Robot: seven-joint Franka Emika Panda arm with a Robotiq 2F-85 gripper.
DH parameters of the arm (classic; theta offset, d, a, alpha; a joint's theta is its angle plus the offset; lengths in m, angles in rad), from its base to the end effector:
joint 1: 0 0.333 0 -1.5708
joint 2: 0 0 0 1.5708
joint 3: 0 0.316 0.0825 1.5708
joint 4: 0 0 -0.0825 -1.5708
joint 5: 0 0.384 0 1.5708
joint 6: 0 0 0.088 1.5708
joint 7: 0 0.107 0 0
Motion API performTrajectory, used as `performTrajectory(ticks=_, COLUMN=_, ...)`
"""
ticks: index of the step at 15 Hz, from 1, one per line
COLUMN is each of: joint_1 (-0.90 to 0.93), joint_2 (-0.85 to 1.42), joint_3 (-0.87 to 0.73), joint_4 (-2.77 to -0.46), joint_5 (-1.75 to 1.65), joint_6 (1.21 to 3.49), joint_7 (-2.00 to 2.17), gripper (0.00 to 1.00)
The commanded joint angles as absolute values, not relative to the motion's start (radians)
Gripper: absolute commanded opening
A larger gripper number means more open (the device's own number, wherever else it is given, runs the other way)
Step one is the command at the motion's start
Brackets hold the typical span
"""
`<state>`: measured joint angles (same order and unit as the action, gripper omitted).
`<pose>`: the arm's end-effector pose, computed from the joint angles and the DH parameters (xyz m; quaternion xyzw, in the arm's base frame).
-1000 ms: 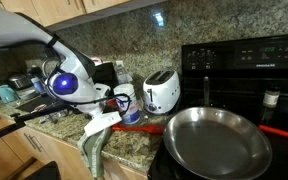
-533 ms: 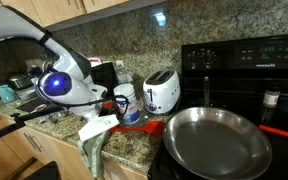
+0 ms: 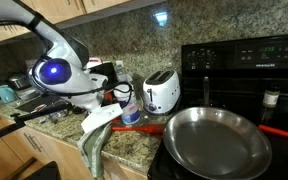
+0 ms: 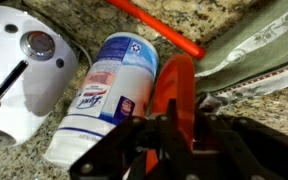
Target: Move the orange lid to the top of the white container
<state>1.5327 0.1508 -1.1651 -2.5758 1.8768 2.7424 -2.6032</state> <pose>0.4041 0.1016 0.2319 -0.7700 -0.5511 -0.3152 0.0634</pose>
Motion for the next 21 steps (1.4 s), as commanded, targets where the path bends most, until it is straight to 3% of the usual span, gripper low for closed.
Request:
performTrajectory(ticks=1, joint_1=1.678, joint_2=0.109, joint_3=-1.332, joint_4=-2.534, joint_5=1.850, joint_6=2.751, joint_7=-2.603, gripper=0.04)
performTrajectory(ticks=5, joint_1=1.880, joint_2=0.319, joint_3=-1.589, joint_4=-2.467, joint_5=1.947, joint_6=2.533, joint_7=-2.604, gripper=0.04)
performTrajectory(ticks=9, joint_1=2.055, joint_2=0.510, joint_3=-1.811, joint_4=-2.593, joint_5=2.063, joint_6=2.295, joint_7=-2.606, gripper=0.04)
performTrajectory(ticks=16, joint_1=2.176, joint_2=0.817, joint_3=-1.859, joint_4=-2.846, joint_5=2.248, joint_6=2.034, joint_7=-2.605, gripper=0.04)
performTrajectory(ticks=21, joint_1=2.118, joint_2=0.930, joint_3=-1.789, joint_4=-2.783, joint_5=2.395, joint_6=1.991, joint_7=-2.605, gripper=0.04)
